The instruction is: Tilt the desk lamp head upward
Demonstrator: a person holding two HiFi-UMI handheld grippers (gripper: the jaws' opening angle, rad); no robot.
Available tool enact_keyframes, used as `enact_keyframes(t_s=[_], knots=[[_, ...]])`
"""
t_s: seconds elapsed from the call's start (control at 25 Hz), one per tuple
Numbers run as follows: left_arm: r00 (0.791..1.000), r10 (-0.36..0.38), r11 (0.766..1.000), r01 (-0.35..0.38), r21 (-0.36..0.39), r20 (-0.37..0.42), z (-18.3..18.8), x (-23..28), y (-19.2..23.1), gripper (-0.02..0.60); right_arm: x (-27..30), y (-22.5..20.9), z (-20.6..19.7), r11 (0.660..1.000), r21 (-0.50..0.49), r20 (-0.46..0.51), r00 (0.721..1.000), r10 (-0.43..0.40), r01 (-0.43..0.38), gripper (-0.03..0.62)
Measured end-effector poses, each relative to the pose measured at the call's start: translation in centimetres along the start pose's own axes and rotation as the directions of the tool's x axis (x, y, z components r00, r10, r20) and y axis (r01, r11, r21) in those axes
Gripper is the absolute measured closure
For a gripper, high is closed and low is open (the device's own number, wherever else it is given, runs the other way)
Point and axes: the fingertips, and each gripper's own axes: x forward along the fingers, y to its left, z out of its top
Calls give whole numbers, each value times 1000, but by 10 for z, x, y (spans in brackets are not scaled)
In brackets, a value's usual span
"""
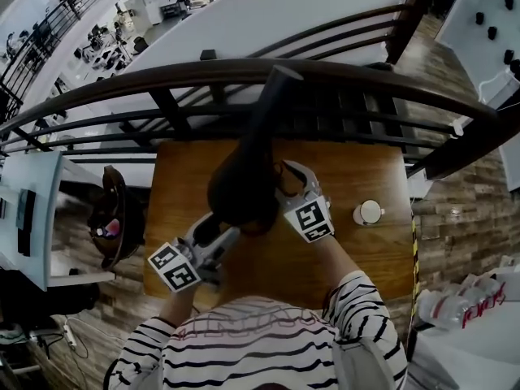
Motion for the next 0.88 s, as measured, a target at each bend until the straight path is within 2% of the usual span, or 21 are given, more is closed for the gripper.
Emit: enact_keyframes(t_s=[0.2, 0.28, 0.48, 0.88], knots=[[1000, -21, 1000, 21, 17, 12, 9, -2, -10, 308, 14, 2, 7, 1000, 9, 35, 999, 16, -17, 439], [1000, -23, 1000, 23, 5, 5, 9, -4, -11, 308, 18, 3, 9, 1000, 19, 42, 999, 21, -22, 450], [1000, -31, 998, 31, -48, 3, 11, -6, -14, 308, 21, 1, 12, 998, 54, 51, 998, 32, -34, 526], [999, -34, 999, 34, -19, 16, 24, -23, -32, 333, 17, -2, 11, 986, 138, 78, 994, 81, -91, 542]])
